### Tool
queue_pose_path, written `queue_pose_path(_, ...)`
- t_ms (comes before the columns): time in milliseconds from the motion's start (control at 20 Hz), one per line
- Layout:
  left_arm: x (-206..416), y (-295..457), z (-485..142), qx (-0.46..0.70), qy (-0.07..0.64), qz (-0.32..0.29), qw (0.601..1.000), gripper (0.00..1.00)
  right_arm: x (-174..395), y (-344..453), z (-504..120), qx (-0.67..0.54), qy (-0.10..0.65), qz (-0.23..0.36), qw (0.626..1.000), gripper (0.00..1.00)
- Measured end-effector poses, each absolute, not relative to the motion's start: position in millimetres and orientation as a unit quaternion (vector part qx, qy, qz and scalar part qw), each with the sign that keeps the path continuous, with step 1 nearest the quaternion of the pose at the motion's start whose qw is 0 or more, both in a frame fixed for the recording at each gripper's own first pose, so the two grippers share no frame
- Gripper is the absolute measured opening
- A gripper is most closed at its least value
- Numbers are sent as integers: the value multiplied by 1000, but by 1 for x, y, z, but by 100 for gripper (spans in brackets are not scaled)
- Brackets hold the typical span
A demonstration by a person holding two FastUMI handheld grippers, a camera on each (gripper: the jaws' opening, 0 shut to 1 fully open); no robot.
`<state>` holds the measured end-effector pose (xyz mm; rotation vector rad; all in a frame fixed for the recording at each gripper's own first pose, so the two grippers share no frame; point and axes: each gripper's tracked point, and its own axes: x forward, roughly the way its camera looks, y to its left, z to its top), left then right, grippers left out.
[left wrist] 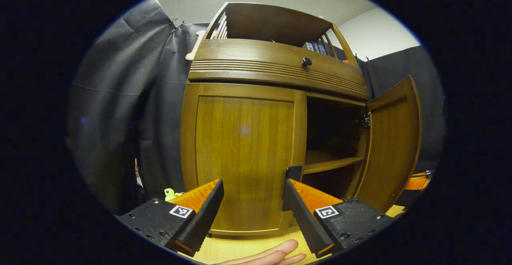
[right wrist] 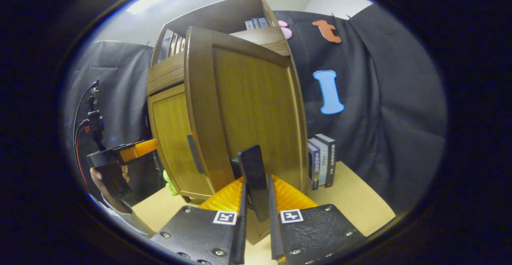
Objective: Open the right door of the double-door shoe cabinet with the right hand, and open the left door with the left hand.
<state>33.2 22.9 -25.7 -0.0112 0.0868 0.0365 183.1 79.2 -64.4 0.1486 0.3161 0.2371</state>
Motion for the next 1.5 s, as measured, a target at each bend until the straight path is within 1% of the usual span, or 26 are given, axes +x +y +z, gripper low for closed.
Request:
queue_pose_path(50,34,21,-26,-3,43,17,999,92,182,72,-63,77,154,106,979,25)
queue_pose_path(100,34,19,-27,-1,45,16,999,95,179,61,-62,78,151,92,981,25)
queue_pose_path(150,35,17,-29,1,46,15,999,95,179,50,-61,74,148,76,983,21)
queue_pose_path(200,36,16,-30,3,48,14,999,95,180,36,-61,68,145,61,985,25)
queue_pose_path(250,37,14,-31,4,49,13,999,95,181,22,-59,58,141,47,987,25)
queue_pose_path(300,38,13,-32,5,49,13,999,95,206,-3,-69,41,136,17,990,29)
queue_pose_path(350,39,12,-34,6,51,13,999,95,200,-27,-58,24,130,-1,991,15)
queue_pose_path(400,41,11,-36,6,54,13,998,95,195,-27,-61,29,135,16,990,1)
queue_pose_path(450,42,10,-39,5,57,13,998,92,192,-30,-60,42,132,26,990,1)
queue_pose_path(500,44,7,-40,4,60,11,998,92,196,-36,-62,48,132,34,989,1)
queue_pose_path(550,47,4,-43,3,62,10,998,95,196,-39,-60,54,131,42,989,1)
queue_pose_path(600,49,2,-45,3,64,8,998,95,198,-42,-62,56,131,46,989,1)
queue_pose_path(650,52,-2,-49,4,66,6,998,92,199,-44,-62,53,131,50,989,1)
queue_pose_path(700,54,-7,-51,6,67,1,998,95,202,-49,-64,43,130,53,989,1)
queue_pose_path(800,64,-18,-55,6,64,-10,998,92,205,-58,-63,3,129,66,989,1)
queue_pose_path(850,69,-23,-60,5,64,-14,998,95,206,-63,-61,1,127,74,989,1)
queue_pose_path(1000,88,-35,-71,-10,61,-19,998,96,211,-72,-60,24,121,99,987,1)
queue_pose_path(1050,95,-41,-76,-14,59,-22,998,92,206,-76,-55,20,120,101,987,1)
queue_pose_path(1100,103,-46,-82,-17,60,-24,998,95,214,-74,-62,17,114,103,988,8)
queue_pose_path(1150,111,-48,-88,-15,61,-23,998,92,216,-73,-64,9,112,99,989,8)
queue_pose_path(1250,122,-49,-96,-11,57,-12,998,96,214,-75,-65,6,113,83,990,11)
queue_pose_path(1300,124,-49,-97,-12,53,-8,999,96,210,-76,-64,6,117,68,991,22)
queue_pose_path(1350,127,-51,-98,-16,47,-7,999,92,210,-78,-64,5,116,51,992,36)
queue_pose_path(1400,130,-52,-98,-25,45,-5,999,95,203,-82,-63,7,118,32,992,51)
queue_pose_path(1450,133,-53,-101,-35,45,-2,998,92,199,-79,-70,9,119,23,993,66)
queue_pose_path(1500,136,-55,-104,-46,46,-1,998,92,189,-86,-61,-7,115,-5,993,81)
